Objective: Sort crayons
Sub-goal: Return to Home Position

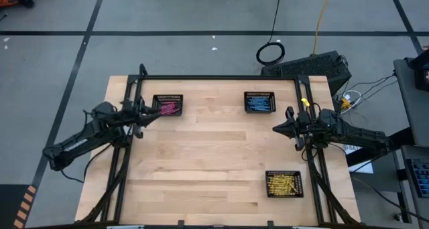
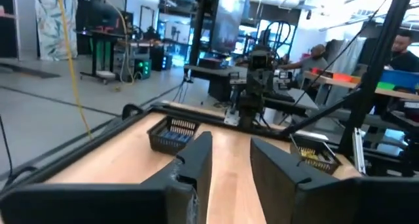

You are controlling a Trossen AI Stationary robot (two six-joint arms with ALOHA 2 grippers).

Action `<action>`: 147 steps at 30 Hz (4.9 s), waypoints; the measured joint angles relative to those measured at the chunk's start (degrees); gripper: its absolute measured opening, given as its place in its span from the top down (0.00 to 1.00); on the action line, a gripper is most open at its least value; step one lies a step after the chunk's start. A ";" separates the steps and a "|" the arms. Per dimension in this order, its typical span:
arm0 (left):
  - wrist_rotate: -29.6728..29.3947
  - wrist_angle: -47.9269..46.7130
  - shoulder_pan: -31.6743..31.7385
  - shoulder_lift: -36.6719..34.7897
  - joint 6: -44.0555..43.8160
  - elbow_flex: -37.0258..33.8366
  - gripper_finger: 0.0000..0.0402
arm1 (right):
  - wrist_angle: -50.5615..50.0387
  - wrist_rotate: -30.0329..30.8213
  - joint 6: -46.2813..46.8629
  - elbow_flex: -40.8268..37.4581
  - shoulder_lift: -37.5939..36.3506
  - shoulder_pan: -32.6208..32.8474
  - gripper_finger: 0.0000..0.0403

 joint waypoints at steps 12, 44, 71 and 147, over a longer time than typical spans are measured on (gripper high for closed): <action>-1.45 18.97 -7.35 -0.30 -2.44 -9.69 0.79 | 1.11 0.22 -1.55 -0.55 0.02 0.04 1.00; -20.84 4.94 -12.54 0.00 -0.35 -9.81 0.79 | 6.46 16.61 -3.92 -8.63 0.97 4.92 1.00; -16.60 5.03 -14.97 5.12 1.88 -9.83 0.79 | 6.72 16.92 -5.21 -8.70 0.91 4.92 1.00; -16.84 5.10 -14.96 5.42 1.09 -9.88 0.79 | 6.72 12.26 -10.09 -8.83 0.25 2.58 1.00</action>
